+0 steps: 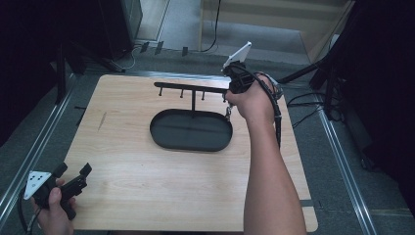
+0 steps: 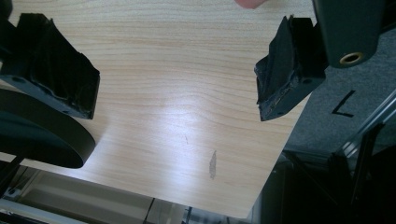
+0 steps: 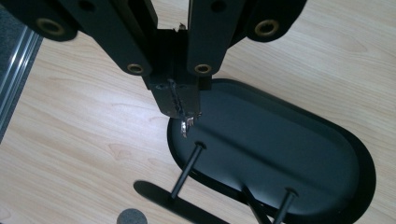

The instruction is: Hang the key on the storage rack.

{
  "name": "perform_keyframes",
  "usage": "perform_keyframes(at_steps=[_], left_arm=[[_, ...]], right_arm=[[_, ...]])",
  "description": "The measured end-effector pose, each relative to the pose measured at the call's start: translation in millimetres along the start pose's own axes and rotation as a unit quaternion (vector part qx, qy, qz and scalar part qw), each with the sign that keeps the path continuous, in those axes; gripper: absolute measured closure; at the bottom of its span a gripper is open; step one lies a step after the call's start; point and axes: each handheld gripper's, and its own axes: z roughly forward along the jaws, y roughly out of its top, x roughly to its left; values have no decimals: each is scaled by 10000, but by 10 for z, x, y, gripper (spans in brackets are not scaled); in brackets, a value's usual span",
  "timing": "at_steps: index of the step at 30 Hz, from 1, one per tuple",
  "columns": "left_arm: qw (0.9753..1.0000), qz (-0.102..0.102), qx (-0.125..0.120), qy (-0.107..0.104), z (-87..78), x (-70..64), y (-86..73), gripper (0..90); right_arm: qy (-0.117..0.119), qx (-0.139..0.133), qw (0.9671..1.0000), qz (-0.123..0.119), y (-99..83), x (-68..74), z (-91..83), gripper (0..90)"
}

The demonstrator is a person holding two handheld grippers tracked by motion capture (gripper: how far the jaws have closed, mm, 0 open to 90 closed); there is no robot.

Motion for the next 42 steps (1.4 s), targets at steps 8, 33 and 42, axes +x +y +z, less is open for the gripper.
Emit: perform_keyframes(at_steps=[8,33,42], left_arm=[[10000,4,17,-2,-2,5,1,137],[10000,-58,-18,-16,0,12,1,137],[10000,-27,-6,-7,0,9,1,137]], right_arm=[[-76,-115,9999,-30,125,84,-71,900],[-595,-228,9976,287,136,-4,119,792],[-593,-96,9970,481,-40,-208,254,769]])
